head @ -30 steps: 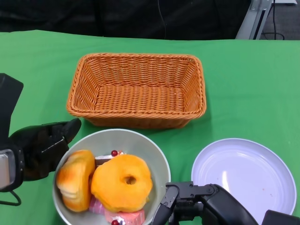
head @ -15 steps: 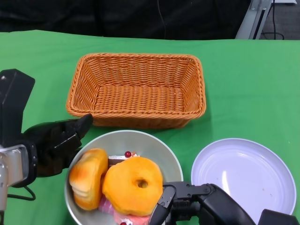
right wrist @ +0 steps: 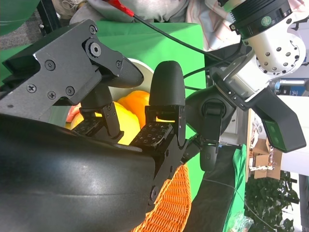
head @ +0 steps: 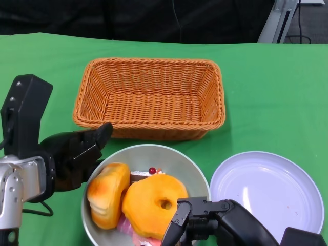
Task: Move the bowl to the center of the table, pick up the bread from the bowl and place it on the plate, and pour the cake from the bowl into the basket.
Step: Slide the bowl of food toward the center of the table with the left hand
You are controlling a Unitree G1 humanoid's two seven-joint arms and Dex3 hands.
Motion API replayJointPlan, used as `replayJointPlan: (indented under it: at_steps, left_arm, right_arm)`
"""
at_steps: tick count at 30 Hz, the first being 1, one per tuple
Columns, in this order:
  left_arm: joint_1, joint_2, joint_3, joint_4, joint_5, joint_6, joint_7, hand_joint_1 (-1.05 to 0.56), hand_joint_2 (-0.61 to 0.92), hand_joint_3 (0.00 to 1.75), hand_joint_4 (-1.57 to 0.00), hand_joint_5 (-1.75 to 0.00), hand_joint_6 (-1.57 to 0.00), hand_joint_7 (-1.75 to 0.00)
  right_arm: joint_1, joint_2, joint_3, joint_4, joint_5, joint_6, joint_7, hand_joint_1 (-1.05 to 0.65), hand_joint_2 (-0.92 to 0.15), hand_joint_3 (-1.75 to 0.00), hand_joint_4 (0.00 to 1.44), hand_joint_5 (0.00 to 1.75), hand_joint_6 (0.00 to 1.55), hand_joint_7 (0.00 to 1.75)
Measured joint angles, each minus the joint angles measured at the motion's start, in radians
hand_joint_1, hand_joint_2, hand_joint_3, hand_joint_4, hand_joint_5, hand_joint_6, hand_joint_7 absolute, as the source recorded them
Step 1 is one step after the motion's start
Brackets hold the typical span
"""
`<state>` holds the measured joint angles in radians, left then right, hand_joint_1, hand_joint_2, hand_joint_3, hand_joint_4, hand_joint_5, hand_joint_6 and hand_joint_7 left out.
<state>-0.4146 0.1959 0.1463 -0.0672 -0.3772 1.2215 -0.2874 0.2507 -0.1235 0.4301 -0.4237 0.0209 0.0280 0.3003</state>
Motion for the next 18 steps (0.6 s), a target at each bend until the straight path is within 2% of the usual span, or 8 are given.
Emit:
replayJointPlan:
  at_steps: [18]
  left_arm:
    - [-0.007,-0.011,-0.003,0.008,0.0,-0.008,0.005,-0.68,0.92,0.53,0.0,0.0,0.0,0.0]
  right_arm:
    - [-0.002,0.0,0.004,0.005,-0.018,-0.015,-0.004,-0.11,-0.5,-1.08,0.81,1.53,0.79,1.14]
